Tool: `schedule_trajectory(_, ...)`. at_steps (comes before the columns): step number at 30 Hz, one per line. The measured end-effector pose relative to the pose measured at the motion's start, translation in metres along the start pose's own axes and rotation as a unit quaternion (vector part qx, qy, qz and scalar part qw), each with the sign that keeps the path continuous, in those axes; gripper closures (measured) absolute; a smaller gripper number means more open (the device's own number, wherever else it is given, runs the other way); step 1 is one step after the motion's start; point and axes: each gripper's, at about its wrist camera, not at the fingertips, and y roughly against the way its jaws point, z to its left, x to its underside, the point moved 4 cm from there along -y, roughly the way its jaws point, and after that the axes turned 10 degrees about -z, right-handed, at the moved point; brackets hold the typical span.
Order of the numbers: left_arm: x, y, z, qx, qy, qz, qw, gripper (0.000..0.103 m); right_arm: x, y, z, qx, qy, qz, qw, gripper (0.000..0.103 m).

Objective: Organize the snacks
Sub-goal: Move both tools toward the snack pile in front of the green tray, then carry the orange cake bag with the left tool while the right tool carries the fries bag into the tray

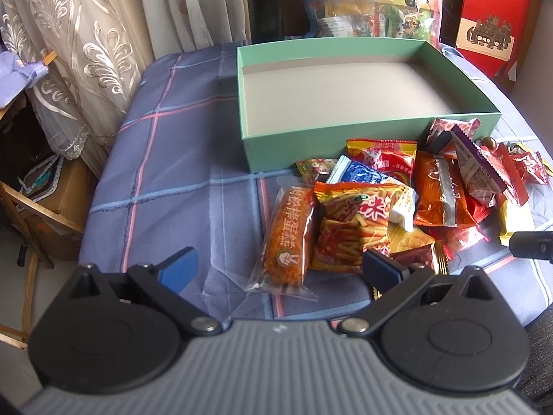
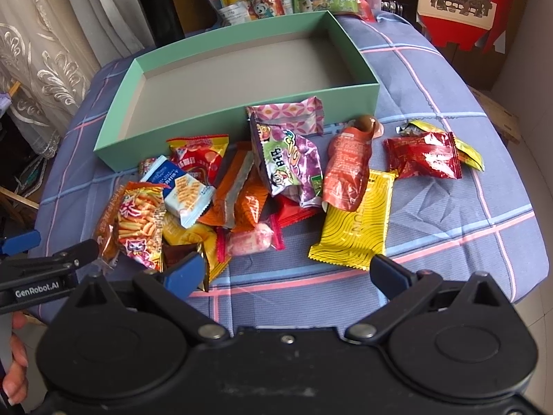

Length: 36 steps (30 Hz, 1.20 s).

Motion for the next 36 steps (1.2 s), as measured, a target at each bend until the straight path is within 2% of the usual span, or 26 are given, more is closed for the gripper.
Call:
schedule_trajectory(16, 0.002, -0.006, 0.000, 0.008, 0.002, 0.008, 0.9999, 0.000, -0.002, -0.004, 0.004, -0.017, -0.003, 0.004, 1.000, 0.000)
schedule_trajectory(24, 0.007, -0.021, 0.012, 0.014, -0.007, 0.009, 0.9998, 0.000, -0.012, -0.014, 0.030, -0.056, 0.018, 0.010, 0.998, 0.000)
schedule_trajectory(29, 0.010, -0.037, 0.033, 0.012, 0.019, 0.023, 0.9995, 0.000, -0.021, -0.024, 0.055, -0.085, 0.035, -0.002, 0.996, 0.000)
schedule_trajectory(31, 0.012, -0.042, 0.040, 0.024, 0.029, 0.026, 0.9989, 0.000, -0.023, -0.029, 0.066, -0.083, 0.050, -0.008, 0.995, 0.005)
schedule_trajectory(32, 0.013, -0.044, 0.043, 0.028, 0.031, 0.026, 0.9988, 0.000, -0.024, -0.033, 0.071, -0.086, 0.052, -0.001, 0.995, 0.013)
schedule_trajectory(33, 0.013, -0.046, 0.045, 0.030, 0.031, 0.026, 0.9987, 0.000, -0.025, -0.036, 0.076, -0.094, 0.051, 0.004, 0.994, 0.016)
schedule_trajectory(36, 0.014, -0.051, 0.050, 0.035, 0.030, 0.026, 0.9986, 0.000, -0.030, -0.047, 0.092, -0.111, 0.046, 0.014, 0.993, 0.019)
